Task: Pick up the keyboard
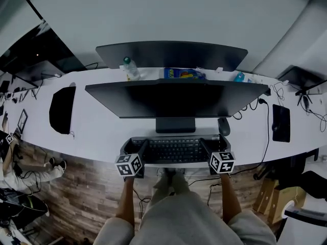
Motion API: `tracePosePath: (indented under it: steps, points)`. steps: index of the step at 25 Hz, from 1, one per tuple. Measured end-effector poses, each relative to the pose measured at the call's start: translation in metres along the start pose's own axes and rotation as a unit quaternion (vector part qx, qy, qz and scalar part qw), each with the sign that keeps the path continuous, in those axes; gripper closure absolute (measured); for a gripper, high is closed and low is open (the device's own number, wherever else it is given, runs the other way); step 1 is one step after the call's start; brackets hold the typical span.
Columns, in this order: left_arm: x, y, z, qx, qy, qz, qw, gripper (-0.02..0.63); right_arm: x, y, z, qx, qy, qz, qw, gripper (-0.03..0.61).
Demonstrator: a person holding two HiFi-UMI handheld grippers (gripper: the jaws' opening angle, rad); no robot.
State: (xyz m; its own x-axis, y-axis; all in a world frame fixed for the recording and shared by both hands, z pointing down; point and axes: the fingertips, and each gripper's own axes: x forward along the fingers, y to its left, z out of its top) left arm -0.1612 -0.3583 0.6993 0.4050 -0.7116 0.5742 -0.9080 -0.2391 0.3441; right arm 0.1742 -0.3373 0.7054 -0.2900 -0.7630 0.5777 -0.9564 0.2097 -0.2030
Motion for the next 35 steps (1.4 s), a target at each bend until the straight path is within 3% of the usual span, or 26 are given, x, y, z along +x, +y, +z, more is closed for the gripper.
tracePosePath:
  steps: [13, 35]
  points:
    - [-0.031, -0.021, 0.053, 0.024, -0.058, -0.019, 0.9979, 0.302, -0.039, 0.012, 0.055, -0.023, -0.063, -0.014, 0.998, 0.176]
    - [-0.069, -0.062, 0.153, 0.059, -0.160, -0.047, 0.9842, 0.302, -0.086, 0.018, 0.160, -0.061, -0.171, -0.020, 0.983, 0.175]
